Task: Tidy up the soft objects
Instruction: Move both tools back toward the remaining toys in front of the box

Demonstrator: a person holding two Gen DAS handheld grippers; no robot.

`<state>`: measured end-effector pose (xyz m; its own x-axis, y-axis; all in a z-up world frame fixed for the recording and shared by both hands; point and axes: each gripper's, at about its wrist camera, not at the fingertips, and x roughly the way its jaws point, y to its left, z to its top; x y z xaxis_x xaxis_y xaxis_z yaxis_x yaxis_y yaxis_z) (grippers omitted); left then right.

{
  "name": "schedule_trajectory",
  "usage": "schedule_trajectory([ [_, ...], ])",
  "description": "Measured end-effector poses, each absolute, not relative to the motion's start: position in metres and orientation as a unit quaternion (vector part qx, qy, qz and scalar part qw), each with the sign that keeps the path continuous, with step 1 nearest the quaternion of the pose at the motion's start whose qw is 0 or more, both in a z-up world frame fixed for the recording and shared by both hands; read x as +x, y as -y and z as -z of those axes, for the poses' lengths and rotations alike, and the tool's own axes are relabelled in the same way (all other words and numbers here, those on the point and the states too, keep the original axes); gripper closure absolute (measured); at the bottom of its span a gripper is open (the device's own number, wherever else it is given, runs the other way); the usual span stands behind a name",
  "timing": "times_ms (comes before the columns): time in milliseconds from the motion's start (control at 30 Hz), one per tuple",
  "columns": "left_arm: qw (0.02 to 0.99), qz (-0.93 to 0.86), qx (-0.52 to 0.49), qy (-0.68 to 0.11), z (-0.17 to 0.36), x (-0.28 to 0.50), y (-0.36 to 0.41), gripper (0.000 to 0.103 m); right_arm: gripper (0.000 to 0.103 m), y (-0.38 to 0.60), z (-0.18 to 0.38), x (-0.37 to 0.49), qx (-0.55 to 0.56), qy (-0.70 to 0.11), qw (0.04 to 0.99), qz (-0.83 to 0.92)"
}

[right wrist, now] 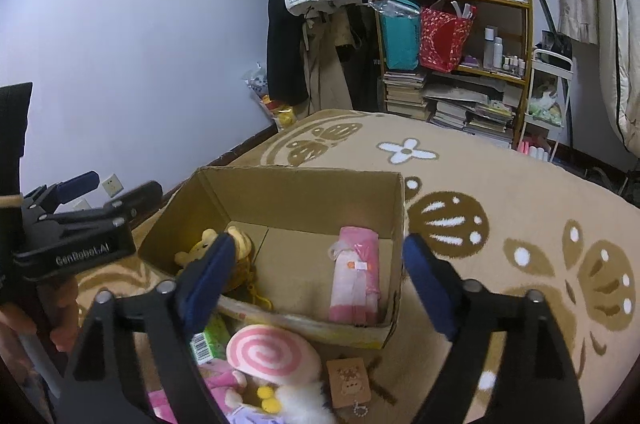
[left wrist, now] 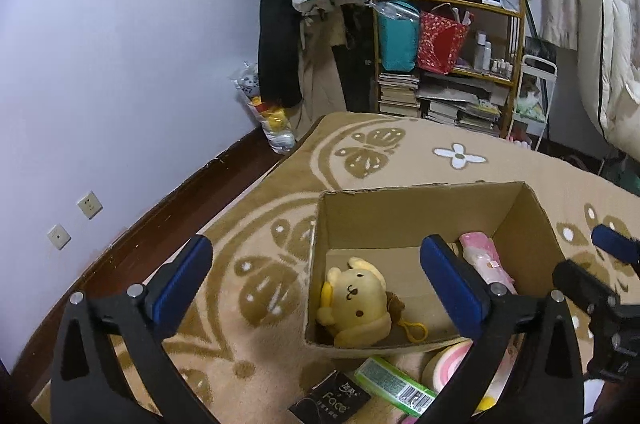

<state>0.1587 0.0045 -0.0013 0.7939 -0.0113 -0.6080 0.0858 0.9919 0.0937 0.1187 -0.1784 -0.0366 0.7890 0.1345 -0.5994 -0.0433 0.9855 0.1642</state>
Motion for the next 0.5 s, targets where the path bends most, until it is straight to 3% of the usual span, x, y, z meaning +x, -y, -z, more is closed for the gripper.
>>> schedule_trajectory([
  [133, 0.945, 0.021, 0.060, -0.322, -0.002, 0.150, -0.009, 0.000, 0.003, 0.177, 0.037, 0.108, 0.074, -0.328, 0.941, -0.036],
  [500, 0.933, 0.045, 0.087, -0.346, -0.010, 0.119, -0.007, 0.000, 0.003, 0.175, 0.032, 0.075, 0.101, -0.333, 0.937, -0.025],
])
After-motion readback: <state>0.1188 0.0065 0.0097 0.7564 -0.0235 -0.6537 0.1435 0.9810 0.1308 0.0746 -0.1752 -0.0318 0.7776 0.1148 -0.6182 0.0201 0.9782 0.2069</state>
